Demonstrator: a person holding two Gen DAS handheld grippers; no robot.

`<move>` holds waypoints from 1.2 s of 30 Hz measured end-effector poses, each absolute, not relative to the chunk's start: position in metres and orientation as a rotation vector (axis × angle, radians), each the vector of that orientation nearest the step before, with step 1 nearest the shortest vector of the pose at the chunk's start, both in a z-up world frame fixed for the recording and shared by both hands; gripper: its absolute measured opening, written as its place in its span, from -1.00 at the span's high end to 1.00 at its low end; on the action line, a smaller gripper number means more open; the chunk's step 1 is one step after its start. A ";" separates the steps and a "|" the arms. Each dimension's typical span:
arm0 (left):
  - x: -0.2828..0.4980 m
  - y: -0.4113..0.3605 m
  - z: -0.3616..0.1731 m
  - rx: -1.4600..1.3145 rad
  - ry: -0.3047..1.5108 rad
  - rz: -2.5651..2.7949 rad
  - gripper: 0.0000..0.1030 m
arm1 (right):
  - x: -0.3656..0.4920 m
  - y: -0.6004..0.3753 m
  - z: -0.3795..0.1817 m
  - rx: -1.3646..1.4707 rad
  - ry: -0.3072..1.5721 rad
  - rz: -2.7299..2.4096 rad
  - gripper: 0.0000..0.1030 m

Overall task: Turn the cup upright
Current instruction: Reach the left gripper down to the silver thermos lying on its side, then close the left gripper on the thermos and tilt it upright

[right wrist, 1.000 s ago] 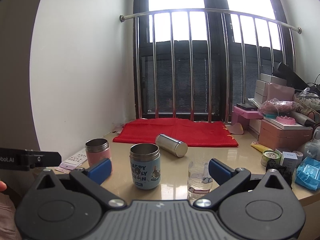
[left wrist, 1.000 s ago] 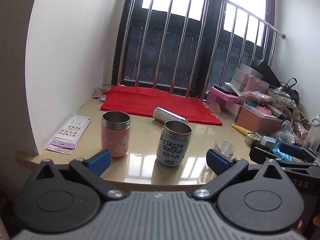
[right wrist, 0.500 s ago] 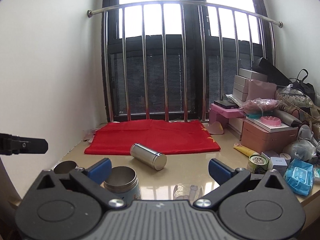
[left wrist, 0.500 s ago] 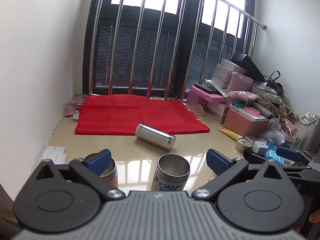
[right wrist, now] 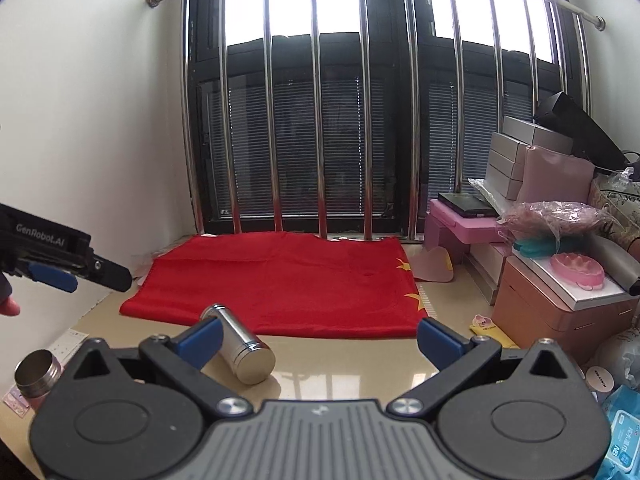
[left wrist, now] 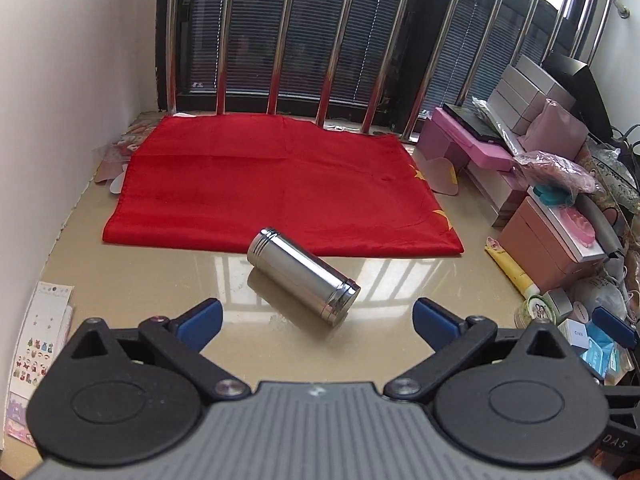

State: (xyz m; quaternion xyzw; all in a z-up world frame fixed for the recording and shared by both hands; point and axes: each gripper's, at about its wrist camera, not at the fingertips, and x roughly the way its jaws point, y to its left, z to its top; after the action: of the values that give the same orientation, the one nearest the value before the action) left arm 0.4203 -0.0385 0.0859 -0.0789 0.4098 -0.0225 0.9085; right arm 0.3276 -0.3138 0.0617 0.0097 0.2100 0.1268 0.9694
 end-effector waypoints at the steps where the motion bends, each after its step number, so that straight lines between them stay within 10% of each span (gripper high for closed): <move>1: 0.434 -0.042 0.083 -0.168 0.876 -0.026 -1.00 | 0.337 -0.320 0.061 0.027 0.428 0.256 -1.00; 15: 0.618 -0.077 -0.021 -0.213 1.271 0.257 -1.00 | 0.404 -0.398 0.041 0.111 0.463 0.175 -1.00; 24: 0.653 -0.067 -0.101 -0.335 1.425 0.426 -0.43 | 0.421 -0.415 0.024 0.116 0.486 0.169 -1.00; 36: 0.590 -0.156 -0.044 -0.230 1.393 -0.005 -0.32 | 0.415 -0.438 0.023 0.120 0.490 0.128 -1.00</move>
State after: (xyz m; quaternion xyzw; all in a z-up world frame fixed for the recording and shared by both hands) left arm 0.5902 -0.1563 -0.0438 -0.1057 0.6400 -0.0022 0.7611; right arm 0.4152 -0.4376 0.0226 0.0593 0.2425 0.0634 0.9663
